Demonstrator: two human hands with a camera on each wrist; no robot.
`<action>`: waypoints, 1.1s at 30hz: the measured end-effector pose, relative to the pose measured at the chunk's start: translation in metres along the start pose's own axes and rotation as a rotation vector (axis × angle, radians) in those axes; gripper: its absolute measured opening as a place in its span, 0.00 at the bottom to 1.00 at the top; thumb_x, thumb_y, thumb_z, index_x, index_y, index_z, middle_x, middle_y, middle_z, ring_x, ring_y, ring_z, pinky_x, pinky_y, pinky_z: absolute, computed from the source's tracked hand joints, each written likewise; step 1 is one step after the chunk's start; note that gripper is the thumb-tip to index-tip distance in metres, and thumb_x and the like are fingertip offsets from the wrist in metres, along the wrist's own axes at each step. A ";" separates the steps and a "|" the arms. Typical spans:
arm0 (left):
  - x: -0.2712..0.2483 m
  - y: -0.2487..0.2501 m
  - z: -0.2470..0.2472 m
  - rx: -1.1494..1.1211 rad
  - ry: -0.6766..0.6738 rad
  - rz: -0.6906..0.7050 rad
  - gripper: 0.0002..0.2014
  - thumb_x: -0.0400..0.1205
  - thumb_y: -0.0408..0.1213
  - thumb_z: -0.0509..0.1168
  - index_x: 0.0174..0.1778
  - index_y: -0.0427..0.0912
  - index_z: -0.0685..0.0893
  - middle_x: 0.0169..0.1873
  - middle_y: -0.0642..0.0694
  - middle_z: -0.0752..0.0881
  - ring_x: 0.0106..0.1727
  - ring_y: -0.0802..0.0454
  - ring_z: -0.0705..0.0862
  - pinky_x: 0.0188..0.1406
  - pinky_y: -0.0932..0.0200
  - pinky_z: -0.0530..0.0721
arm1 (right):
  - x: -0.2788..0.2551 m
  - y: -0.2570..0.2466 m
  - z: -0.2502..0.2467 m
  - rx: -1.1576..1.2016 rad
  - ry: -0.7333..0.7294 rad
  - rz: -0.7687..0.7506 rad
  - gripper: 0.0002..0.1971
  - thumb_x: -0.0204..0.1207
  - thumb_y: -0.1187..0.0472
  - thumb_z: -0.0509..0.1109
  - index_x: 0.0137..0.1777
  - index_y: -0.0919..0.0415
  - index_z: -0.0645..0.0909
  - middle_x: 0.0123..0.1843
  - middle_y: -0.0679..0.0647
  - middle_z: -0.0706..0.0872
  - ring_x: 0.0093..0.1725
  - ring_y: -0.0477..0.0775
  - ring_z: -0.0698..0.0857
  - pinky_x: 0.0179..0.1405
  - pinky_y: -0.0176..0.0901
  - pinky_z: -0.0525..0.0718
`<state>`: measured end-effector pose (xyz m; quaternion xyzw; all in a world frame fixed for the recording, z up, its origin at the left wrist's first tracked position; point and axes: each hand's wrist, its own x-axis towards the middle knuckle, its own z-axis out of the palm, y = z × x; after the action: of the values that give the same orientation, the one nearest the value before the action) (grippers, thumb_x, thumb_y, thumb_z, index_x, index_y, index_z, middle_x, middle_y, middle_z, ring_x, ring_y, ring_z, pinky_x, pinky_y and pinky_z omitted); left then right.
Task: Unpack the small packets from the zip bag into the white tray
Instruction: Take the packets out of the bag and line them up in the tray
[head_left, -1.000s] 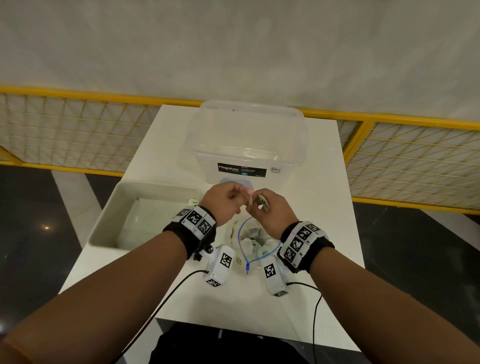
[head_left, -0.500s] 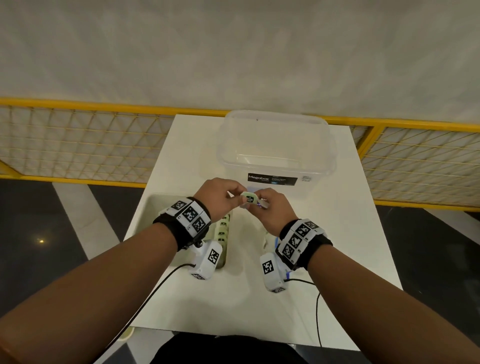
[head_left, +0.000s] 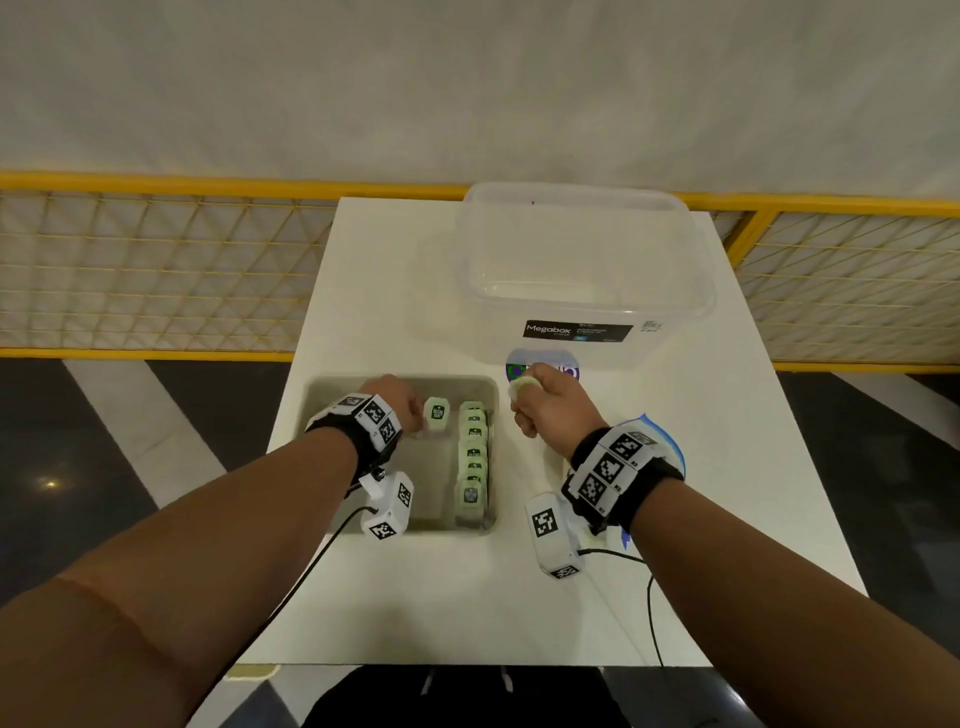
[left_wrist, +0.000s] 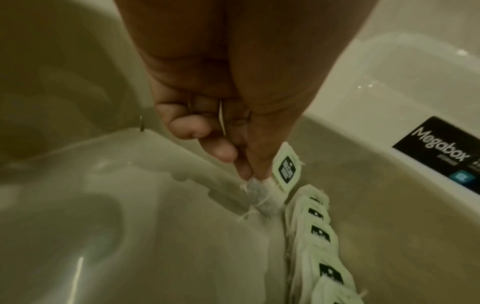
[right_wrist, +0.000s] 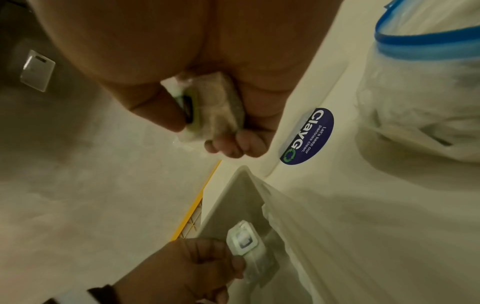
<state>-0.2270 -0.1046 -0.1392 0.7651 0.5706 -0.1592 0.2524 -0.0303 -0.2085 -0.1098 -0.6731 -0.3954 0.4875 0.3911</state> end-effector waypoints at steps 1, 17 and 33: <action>0.005 0.000 0.004 0.011 -0.025 0.001 0.12 0.78 0.44 0.71 0.56 0.47 0.90 0.54 0.46 0.90 0.55 0.46 0.87 0.56 0.56 0.85 | -0.001 0.000 0.001 -0.008 -0.006 -0.010 0.06 0.78 0.64 0.63 0.38 0.59 0.75 0.34 0.57 0.82 0.31 0.56 0.82 0.33 0.46 0.80; 0.032 0.004 0.026 -0.282 -0.130 -0.111 0.08 0.76 0.38 0.73 0.46 0.37 0.90 0.42 0.42 0.92 0.41 0.48 0.92 0.48 0.50 0.91 | -0.005 0.011 0.006 -0.212 0.024 -0.073 0.06 0.79 0.58 0.72 0.40 0.53 0.84 0.24 0.46 0.84 0.20 0.36 0.77 0.32 0.31 0.75; -0.025 0.029 -0.013 -0.403 0.135 0.317 0.08 0.69 0.47 0.79 0.38 0.51 0.88 0.30 0.55 0.85 0.34 0.58 0.82 0.33 0.68 0.73 | 0.011 0.003 0.017 -0.163 -0.042 -0.106 0.06 0.78 0.61 0.72 0.49 0.64 0.86 0.33 0.60 0.88 0.29 0.56 0.86 0.38 0.51 0.89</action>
<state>-0.2076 -0.1232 -0.1089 0.7880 0.4793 0.0505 0.3831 -0.0443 -0.1975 -0.1200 -0.6705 -0.4769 0.4462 0.3519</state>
